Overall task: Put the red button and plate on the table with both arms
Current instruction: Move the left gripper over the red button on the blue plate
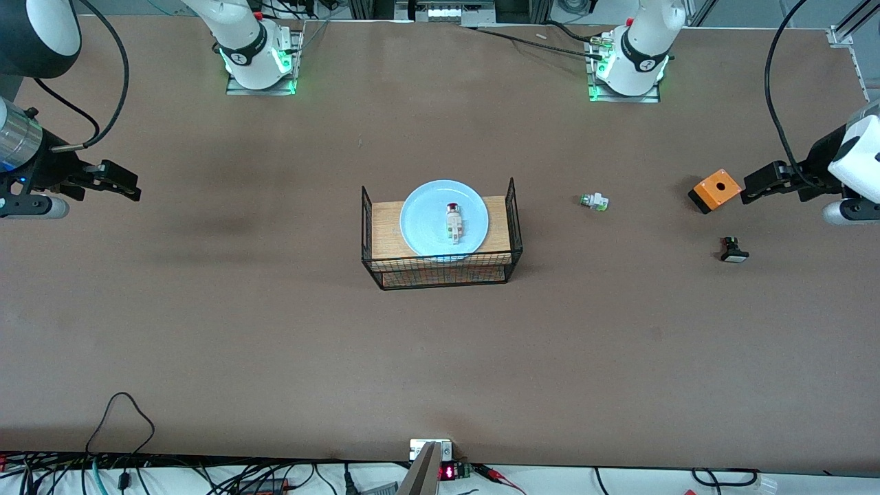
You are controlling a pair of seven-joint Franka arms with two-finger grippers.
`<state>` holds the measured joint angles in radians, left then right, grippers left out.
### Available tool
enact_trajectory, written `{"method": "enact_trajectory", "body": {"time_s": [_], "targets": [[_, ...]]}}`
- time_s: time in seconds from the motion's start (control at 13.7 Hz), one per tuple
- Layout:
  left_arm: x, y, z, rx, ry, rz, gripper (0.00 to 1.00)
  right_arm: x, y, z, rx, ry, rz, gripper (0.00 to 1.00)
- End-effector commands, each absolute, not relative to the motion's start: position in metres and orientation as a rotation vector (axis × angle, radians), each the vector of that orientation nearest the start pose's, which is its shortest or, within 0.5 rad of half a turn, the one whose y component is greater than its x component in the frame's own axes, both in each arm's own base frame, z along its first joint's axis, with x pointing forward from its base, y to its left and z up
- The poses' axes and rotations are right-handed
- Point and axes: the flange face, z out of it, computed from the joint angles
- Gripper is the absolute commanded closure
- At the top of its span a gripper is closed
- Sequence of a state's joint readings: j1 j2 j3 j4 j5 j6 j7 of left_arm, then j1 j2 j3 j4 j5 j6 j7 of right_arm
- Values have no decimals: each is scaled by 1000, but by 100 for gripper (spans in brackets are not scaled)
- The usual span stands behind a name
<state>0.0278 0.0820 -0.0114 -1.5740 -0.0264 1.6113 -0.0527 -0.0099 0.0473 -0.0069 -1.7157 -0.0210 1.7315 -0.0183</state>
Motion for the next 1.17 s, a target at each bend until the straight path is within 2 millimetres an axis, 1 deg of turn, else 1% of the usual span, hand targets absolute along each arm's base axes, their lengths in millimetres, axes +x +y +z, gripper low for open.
{"method": "enact_trajectory", "body": {"time_s": [0.0, 0.29, 0.51, 0.66, 0.73, 0.8, 0.88, 1.02, 1.1], "targets": [[570, 10, 585, -3149, -83, 68, 0, 578, -15, 545, -3174, -28, 65, 0], [570, 10, 584, -3149, -83, 73, 0, 578, -16, 545, -3174, -26, 65, 0], [570, 1, 582, -3152, -57, 97, 0, 578, -16, 545, -3174, -28, 65, 0], [570, -12, 582, -3159, -31, 103, 0, 578, -16, 545, -3174, -28, 67, 0], [570, -29, 581, -3160, 20, 106, 0, 577, -16, 545, -3174, -26, 70, 0], [569, -42, 582, -3160, 59, 104, 0, 577, -16, 545, -3174, -26, 70, 0], [567, -65, 582, -3158, 122, 104, 0, 577, -16, 545, -3174, -26, 70, 0], [562, -104, 581, -3158, 219, 108, 0, 577, -16, 545, -3174, -26, 70, 0], [559, -129, 579, -3154, 286, 113, 0, 577, -16, 545, -3174, -28, 72, 0]]}}
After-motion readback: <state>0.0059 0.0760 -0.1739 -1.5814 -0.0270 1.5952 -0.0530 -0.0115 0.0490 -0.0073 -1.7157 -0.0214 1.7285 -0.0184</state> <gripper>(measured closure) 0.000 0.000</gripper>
